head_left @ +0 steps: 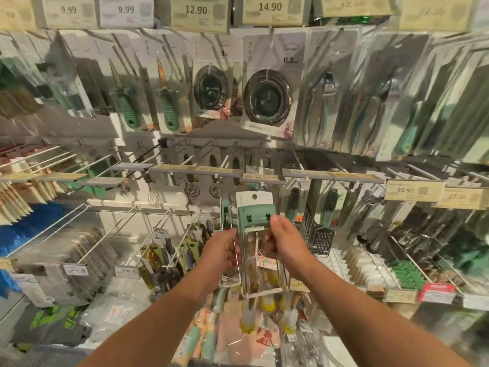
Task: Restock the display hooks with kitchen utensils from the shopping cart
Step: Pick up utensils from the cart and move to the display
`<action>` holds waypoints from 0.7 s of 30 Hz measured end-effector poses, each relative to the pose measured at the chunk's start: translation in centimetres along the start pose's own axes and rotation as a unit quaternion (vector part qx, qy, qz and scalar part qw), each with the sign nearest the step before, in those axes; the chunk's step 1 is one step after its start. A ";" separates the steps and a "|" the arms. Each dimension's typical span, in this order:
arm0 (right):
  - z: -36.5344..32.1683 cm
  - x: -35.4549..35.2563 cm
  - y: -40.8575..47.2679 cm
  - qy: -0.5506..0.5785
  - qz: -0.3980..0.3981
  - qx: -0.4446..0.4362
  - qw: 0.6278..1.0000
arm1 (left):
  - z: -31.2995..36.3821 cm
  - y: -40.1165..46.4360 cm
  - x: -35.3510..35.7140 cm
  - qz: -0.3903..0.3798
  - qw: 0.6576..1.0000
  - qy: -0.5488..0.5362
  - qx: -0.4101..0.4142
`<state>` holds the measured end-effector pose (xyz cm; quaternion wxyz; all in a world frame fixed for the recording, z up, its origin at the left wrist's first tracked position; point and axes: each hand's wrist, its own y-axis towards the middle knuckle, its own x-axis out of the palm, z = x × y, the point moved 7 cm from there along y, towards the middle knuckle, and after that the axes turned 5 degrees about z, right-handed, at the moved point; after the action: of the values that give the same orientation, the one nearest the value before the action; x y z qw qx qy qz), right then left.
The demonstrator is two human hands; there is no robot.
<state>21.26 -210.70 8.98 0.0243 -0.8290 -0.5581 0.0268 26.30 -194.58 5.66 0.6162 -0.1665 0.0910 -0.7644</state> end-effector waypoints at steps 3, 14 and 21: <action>-0.1 -0.8 -0.3 -0.017 0.017 -0.030 0.999 | -0.2 0.1 0.3 0.017 1.000 0.021 -0.001; -1.1 -0.8 2.0 -0.071 0.100 -0.050 0.991 | 0.8 0.3 -1.7 0.061 0.994 0.081 0.041; -1.9 -0.1 5.3 -0.132 0.107 0.020 0.985 | 1.9 -0.5 -3.5 0.063 0.994 0.061 0.070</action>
<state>26.27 -212.81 10.53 -0.0361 -0.8726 -0.4637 0.1494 27.17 -190.88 7.10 0.6667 -0.0695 0.0851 -0.7371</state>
